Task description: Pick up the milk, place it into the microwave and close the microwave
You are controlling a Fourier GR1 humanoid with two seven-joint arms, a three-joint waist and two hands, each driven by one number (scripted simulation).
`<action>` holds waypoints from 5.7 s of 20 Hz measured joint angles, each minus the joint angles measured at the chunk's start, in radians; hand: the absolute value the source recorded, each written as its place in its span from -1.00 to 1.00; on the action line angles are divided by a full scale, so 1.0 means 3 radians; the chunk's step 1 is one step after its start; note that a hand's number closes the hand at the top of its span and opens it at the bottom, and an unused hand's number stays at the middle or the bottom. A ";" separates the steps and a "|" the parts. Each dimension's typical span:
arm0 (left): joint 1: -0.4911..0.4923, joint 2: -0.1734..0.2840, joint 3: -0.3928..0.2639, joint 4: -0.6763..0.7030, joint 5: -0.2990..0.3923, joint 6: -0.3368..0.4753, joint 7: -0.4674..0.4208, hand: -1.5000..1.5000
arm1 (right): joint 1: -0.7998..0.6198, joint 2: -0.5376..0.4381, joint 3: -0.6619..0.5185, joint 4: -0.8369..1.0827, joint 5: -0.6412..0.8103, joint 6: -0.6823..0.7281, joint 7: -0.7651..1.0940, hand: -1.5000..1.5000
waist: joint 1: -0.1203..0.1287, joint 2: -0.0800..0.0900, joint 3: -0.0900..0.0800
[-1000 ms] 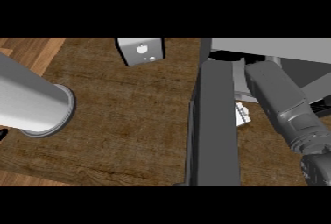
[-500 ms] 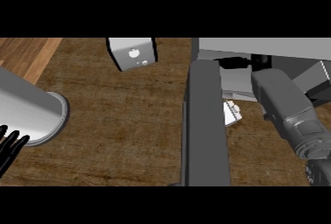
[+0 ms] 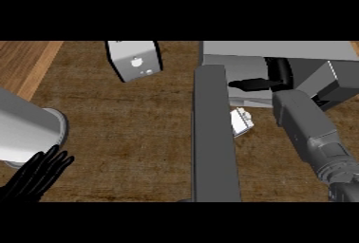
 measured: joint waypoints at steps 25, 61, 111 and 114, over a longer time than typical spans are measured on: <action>-0.0589 -0.0113 -0.0948 0.0932 -0.1806 0.0446 -0.0947 1.00 | 0.2076 0.0444 0.0290 -0.0885 -0.0126 0.0897 -0.0639 -1.00 | -0.0362 -0.0137 -0.0021; -0.2166 -0.0030 -0.3967 0.2843 -0.1441 0.3558 -0.1397 1.00 | 0.4861 -0.0224 0.0897 -0.5303 -0.1703 0.2036 0.0582 -1.00 | -0.0534 -0.0059 -0.0025; -0.3946 -0.0116 -0.3960 0.3928 0.1034 0.4704 -0.1750 1.00 | 0.4747 -0.0684 0.0930 -0.6611 -0.2725 0.1921 0.1736 -1.00 | -0.1074 0.0151 -0.0019; -0.3999 -0.0118 -0.3977 0.3988 0.1109 0.4722 -0.1794 1.00 | 0.4726 -0.0712 0.0929 -0.6635 -0.2769 0.1945 0.1754 -1.00 | -0.1080 0.0160 -0.0018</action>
